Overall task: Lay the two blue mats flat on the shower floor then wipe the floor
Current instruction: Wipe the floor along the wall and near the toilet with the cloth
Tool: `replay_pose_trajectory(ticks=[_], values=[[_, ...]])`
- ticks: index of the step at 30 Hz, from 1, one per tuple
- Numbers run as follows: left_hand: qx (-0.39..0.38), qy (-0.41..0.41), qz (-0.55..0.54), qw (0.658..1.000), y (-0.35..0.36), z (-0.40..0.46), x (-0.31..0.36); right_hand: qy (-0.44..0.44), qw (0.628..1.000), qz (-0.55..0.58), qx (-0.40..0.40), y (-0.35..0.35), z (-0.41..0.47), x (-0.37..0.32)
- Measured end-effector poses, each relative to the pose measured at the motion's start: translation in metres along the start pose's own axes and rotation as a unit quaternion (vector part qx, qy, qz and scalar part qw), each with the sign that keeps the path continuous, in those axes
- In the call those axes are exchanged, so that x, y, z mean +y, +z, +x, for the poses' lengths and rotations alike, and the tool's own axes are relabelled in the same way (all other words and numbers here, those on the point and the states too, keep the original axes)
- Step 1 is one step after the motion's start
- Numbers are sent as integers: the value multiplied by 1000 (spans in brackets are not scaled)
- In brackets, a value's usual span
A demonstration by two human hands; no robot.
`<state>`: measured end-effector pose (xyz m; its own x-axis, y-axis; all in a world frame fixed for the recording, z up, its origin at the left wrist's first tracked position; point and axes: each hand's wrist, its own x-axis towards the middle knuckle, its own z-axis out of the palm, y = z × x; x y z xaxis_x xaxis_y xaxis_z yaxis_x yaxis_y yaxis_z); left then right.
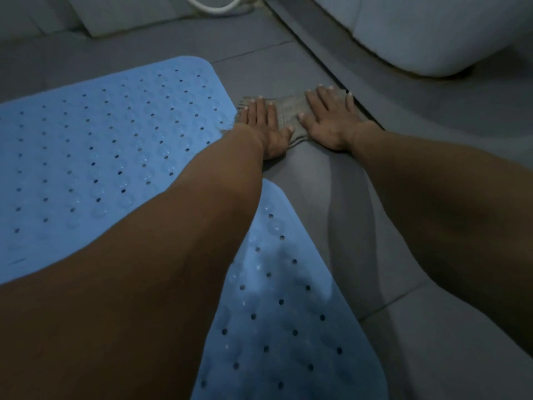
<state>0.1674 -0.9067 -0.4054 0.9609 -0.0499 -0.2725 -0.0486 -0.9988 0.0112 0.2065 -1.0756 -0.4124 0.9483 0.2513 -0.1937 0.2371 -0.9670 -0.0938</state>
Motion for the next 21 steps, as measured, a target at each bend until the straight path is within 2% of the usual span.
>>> replay_pose_trajectory(ticks=[7,13,21], values=[[1,19,-20,1000,18,-59,44,-7,1000,14,21,14,-73,27],[-17,74,-1,997,32,-129,89,16,999,31,26,29,-170,52],[-19,160,25,987,58,-215,136,105,992,56,40,52,-301,64]])
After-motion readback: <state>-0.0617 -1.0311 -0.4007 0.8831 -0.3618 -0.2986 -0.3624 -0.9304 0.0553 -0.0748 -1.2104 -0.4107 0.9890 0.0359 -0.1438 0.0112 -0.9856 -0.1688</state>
